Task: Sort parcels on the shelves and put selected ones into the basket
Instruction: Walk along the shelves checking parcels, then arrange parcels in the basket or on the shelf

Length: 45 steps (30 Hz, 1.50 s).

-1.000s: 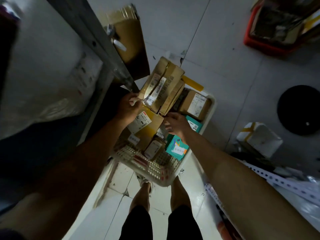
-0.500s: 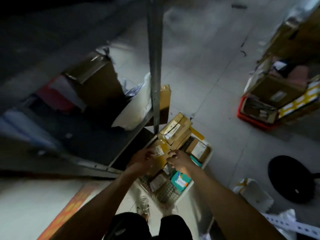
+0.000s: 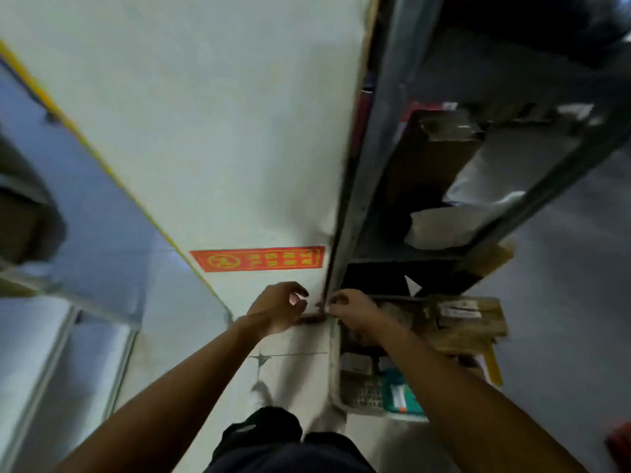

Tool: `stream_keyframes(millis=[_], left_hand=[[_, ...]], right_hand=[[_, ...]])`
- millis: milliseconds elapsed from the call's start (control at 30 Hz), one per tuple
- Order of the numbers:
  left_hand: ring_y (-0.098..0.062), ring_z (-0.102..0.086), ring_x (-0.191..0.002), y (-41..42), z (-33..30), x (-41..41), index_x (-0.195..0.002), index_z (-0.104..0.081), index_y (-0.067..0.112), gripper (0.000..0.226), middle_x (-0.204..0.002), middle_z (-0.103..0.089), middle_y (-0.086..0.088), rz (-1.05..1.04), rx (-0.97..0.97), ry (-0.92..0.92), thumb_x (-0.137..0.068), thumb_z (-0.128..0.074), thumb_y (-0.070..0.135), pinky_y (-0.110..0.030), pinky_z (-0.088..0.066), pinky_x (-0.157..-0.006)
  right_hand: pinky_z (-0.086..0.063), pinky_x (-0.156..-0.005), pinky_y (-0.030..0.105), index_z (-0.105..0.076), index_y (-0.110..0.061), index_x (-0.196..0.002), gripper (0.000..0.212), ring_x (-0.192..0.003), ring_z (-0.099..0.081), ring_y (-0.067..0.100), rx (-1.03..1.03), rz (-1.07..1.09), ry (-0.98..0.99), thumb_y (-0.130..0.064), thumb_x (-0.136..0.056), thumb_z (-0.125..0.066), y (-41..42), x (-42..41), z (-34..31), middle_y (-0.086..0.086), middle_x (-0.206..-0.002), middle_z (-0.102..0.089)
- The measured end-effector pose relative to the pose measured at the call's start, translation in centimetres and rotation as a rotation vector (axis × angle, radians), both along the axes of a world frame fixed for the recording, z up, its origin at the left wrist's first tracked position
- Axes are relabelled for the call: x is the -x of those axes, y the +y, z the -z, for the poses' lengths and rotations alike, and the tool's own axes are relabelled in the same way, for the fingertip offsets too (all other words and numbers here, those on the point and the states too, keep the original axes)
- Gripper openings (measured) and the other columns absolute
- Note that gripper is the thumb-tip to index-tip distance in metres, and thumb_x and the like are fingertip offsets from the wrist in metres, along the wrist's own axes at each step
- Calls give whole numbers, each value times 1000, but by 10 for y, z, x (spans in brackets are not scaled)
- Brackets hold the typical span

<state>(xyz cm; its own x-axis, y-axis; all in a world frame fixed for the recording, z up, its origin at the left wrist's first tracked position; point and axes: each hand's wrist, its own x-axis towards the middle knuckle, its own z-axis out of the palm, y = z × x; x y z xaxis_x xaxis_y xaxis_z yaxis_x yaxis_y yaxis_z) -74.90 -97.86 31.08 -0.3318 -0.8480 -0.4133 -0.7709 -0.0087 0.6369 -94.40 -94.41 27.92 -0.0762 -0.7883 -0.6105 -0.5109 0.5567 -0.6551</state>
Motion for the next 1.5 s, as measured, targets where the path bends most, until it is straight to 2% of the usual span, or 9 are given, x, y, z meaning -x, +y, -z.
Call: stream_keyframes(millis=[200,367,533,733,900,1067,1200,1367,1500], left_hand=[[-14,-66,-102,59,-5,-154,-109,-72,27,22,-103,-72,5,-375,46,-33,-90,-63,29,-27,-51,-89],[-13,-63,-96,130,-13,-272,-109,-72,26,21,-103,-68,5,-736,37,-31,-91,-63,28,-20,-44,-80],[-17,-67,-97,209,-22,-376,-108,-73,24,19,-90,-63,9,-1067,79,-48,-91,-63,26,-20,-45,-78],[-16,-65,-93,310,-37,-446,-109,-73,25,21,-96,-68,4,-1485,88,-70,-91,-62,22,-20,-42,-76],[-19,-67,-82,388,-50,-464,-108,-73,19,19,-90,-70,2,-1801,127,-98,-91,-64,19,-22,-48,-70],[-15,-66,-84,438,-73,-475,-110,-73,17,19,-98,-73,-2,-2015,226,-126,-94,-64,20,-26,-54,-77],[-7,-64,-77,474,-100,-485,-108,-73,18,16,-90,-70,4,-2118,361,-146,-94,-65,22,-21,-52,-70],[-3,-68,-85,520,-136,-513,-108,-72,21,16,-99,-74,5,-2134,485,-138,-95,-65,26,-23,-59,-76],[-7,-68,-88,539,-165,-547,-114,-71,17,20,-105,-73,1,-2054,545,-152,-96,-65,23,-23,-57,-72]], right_hand=[[-58,-84,35,-65,-22,-111,28,-84,-69,17,33,-374,5,-34,-87,-75,-23,-154,-24,1,-92,-71],[-48,-58,16,-63,-15,-126,37,-70,-63,9,53,-674,16,-26,-91,-68,-5,-304,-45,3,-99,-67],[-49,-67,23,-62,-16,-131,40,-80,-67,16,69,-982,-10,-29,-93,-65,33,-452,-50,1,-97,-67],[-53,-74,27,-61,-18,-129,41,-85,-71,16,50,-1348,-58,-31,-90,-66,92,-582,-55,3,-108,-71],[-49,-64,25,-63,-20,-122,30,-78,-66,16,16,-1582,-110,-27,-92,-65,147,-647,-65,4,-100,-72],[-53,-70,31,-67,-20,-117,30,-72,-66,15,-5,-1766,-167,-25,-87,-66,199,-697,-76,4,-98,-72],[-49,-61,22,-64,-21,-108,16,-69,-65,12,33,-1837,-320,-17,-93,-65,252,-730,-104,1,-90,-70],[-60,-88,43,-71,-30,-92,17,-88,-72,20,170,-1816,-527,-35,-76,-69,318,-767,-143,1,-93,-75],[-59,-89,46,-70,-32,-85,11,-87,-73,22,282,-1691,-643,-35,-74,-68,339,-789,-175,0,-88,-75]])
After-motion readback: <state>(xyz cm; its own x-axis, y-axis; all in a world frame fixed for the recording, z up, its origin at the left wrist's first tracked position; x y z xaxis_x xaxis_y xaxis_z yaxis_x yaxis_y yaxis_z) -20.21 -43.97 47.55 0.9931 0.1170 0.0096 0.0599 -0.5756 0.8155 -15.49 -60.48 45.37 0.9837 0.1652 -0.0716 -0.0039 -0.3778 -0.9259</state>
